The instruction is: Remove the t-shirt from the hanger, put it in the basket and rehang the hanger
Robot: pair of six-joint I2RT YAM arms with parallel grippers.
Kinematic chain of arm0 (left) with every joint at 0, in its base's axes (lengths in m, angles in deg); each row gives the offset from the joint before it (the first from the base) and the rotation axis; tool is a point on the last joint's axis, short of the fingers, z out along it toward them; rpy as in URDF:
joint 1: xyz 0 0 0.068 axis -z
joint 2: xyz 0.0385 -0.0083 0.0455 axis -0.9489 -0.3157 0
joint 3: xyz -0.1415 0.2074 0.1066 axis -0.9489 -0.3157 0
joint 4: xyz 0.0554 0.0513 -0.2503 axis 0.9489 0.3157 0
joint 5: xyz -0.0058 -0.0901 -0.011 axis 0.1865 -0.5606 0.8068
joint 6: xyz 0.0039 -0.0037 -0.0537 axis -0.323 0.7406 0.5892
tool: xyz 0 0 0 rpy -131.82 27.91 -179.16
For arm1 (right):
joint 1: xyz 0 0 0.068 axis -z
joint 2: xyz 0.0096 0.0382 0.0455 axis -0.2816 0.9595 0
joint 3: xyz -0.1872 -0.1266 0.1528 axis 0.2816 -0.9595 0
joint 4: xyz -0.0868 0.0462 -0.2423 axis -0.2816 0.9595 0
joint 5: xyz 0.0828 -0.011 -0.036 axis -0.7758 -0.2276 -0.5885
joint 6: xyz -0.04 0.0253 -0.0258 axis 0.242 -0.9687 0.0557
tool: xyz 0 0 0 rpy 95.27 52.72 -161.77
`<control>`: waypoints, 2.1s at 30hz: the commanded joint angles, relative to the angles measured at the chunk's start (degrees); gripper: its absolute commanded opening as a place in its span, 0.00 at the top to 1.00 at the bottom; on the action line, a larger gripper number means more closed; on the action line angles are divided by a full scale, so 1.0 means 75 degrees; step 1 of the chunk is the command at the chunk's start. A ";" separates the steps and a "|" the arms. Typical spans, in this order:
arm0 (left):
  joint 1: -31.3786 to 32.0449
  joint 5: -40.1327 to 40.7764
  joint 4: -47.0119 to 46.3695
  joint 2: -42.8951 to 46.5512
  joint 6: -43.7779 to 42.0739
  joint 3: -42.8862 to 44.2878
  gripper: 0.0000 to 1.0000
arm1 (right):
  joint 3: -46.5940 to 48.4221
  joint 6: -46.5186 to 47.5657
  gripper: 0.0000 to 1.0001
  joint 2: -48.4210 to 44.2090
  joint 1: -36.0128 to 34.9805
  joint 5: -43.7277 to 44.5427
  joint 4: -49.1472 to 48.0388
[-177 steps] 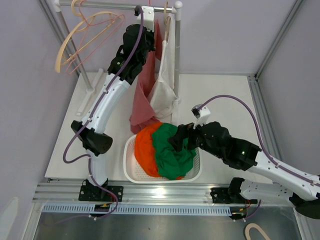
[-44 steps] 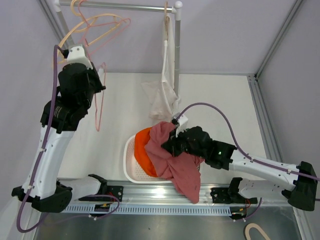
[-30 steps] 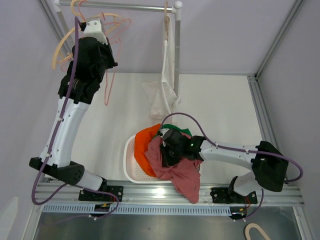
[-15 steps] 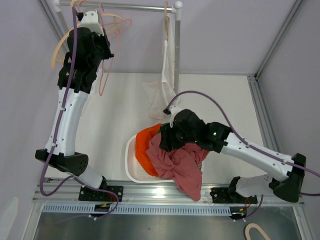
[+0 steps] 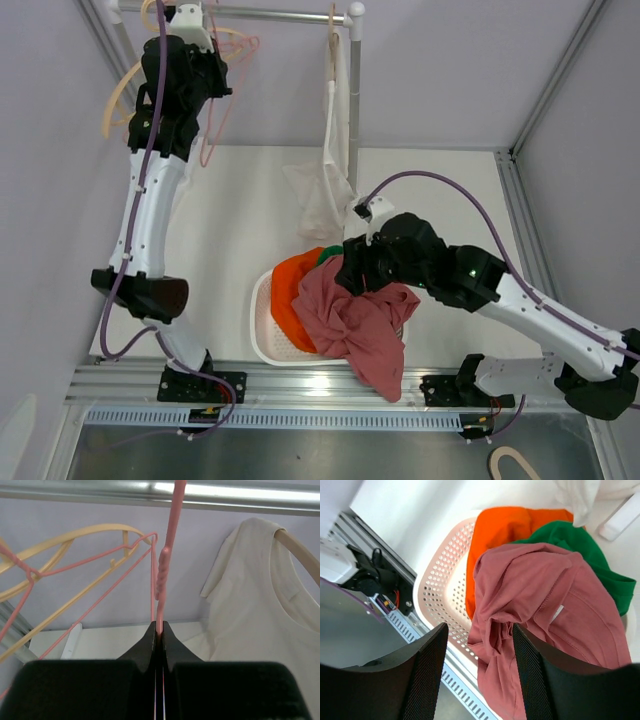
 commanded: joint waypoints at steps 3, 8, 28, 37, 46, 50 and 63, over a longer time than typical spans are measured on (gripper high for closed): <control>-0.0152 -0.0307 -0.0424 -0.0866 -0.0075 0.1331 0.99 | -0.0121 0.0076 0.41 -0.0680 0.0053 0.0122 -0.0316; -0.0257 -0.0120 -0.0927 -0.1220 -0.0098 0.1358 0.99 | -0.0378 0.0017 0.42 -0.0903 0.0065 0.0121 -0.0422; 0.1510 0.2972 -0.1548 0.0443 -0.1516 0.0069 0.64 | -0.0754 0.0005 0.43 -0.0716 0.0159 -0.0324 -0.1112; 0.2965 0.4006 -0.1808 0.0059 -0.1294 0.0138 0.60 | -0.0906 -0.0135 0.41 -0.0681 0.0206 -0.0277 -0.1230; 0.2977 0.2132 -0.1923 -0.0833 -0.0825 0.0760 0.55 | -0.1187 -0.0299 0.36 -0.1722 0.0217 0.0250 -0.1441; 0.2977 0.1569 -0.2205 -0.1126 -0.0755 0.0853 0.54 | -0.1199 -0.0323 0.36 -0.1887 0.0217 0.0426 -0.1312; 0.3000 0.0736 -0.3189 -0.1619 -0.0356 0.0795 0.58 | -0.1410 -0.0370 0.35 -0.2064 0.0241 0.0543 -0.1218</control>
